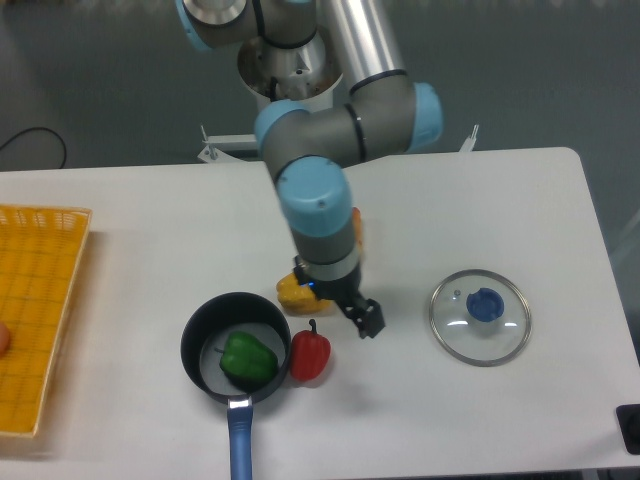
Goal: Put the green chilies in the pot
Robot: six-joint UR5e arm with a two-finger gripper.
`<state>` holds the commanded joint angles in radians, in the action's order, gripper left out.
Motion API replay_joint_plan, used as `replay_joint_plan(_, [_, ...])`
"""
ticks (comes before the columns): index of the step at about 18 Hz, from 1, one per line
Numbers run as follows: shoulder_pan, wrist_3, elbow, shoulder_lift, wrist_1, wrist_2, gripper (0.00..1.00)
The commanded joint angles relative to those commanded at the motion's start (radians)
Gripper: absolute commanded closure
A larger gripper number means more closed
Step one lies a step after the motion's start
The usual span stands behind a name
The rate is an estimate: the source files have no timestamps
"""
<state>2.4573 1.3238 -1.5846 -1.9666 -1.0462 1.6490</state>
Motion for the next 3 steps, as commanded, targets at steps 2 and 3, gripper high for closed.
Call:
replay_joint_plan(2, [0.037, 0.037, -0.002, 0.002, -0.002, -0.005, 0.00])
replay_joint_plan(3, [0.049, 0.070, -0.002, 0.002, -0.002, -0.008, 0.00])
